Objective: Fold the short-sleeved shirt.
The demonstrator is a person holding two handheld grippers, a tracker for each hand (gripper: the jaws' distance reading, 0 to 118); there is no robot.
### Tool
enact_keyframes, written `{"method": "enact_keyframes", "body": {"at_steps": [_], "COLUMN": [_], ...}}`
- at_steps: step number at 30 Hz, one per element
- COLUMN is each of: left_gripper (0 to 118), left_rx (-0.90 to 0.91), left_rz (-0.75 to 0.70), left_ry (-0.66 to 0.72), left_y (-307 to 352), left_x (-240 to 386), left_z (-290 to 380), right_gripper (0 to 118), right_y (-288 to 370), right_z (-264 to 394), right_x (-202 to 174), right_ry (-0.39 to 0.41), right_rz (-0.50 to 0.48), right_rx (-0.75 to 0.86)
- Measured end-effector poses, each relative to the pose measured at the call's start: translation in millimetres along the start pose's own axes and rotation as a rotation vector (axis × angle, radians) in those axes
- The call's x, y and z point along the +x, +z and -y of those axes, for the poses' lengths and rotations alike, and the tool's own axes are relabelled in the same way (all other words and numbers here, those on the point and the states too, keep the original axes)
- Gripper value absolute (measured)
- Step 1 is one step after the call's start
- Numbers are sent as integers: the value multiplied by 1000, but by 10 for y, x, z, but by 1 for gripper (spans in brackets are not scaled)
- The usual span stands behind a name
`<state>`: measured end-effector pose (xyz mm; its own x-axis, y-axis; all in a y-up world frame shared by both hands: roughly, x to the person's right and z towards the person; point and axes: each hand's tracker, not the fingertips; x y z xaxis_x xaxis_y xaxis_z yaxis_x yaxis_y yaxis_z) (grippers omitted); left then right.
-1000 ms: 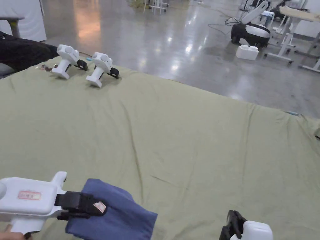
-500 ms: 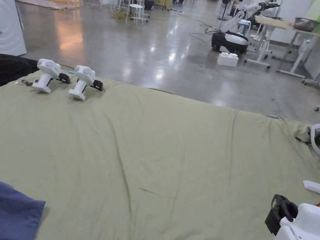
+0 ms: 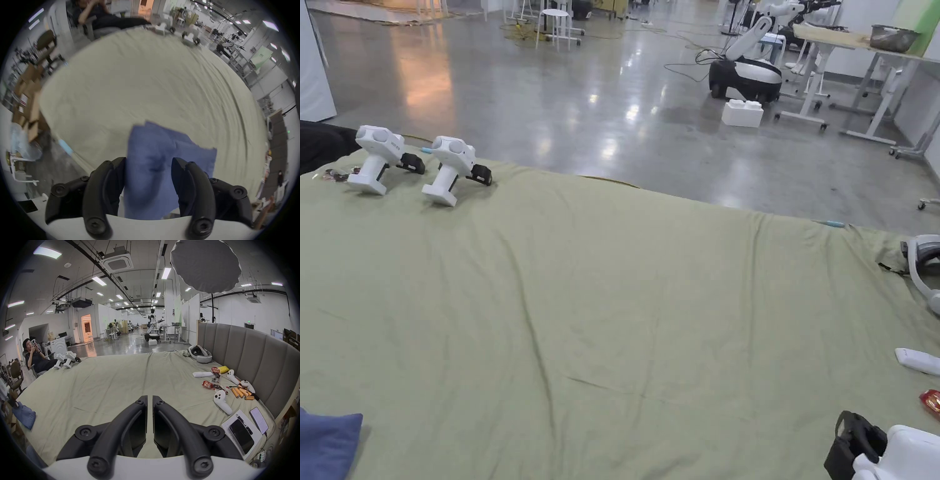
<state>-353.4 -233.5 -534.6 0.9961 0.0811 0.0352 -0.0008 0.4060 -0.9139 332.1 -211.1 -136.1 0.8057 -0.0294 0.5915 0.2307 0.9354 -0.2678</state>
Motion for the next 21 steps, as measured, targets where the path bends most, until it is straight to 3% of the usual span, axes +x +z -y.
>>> {"method": "enact_keyframes", "body": {"at_steps": [3, 4, 7, 9, 12, 13, 21], "left_gripper": [66, 66, 66, 66, 66, 66, 66], "left_rx": [133, 153, 263, 322, 419, 448, 647], "left_rz": [-40, -78, -72, -15, 116, 146, 368], "left_ry": [16, 15, -34, -67, -117, -132, -322], "left_y": [64, 527, 841, 697, 826, 1023, 922], "left_x": [-114, 170, 326, 344, 639, 1228, 2710], "left_z": [-113, -56, -39, -115, 420, 393, 1119], "right_gripper": [8, 8, 8, 8, 8, 8, 8], "right_y": [-9, -17, -43, -57, -77, -88, -167], "right_z": [4, 4, 14, 20, 21, 17, -106], "right_x": [13, 18, 13, 1, -36, -50, -223], "right_ry": [-6, -11, -21, -27, -33, -36, 11], "right_rz": [-5, -9, -18, -26, -38, -44, -59], "right_rx": [0, 0, 0, 0, 3, 3, 31]}}
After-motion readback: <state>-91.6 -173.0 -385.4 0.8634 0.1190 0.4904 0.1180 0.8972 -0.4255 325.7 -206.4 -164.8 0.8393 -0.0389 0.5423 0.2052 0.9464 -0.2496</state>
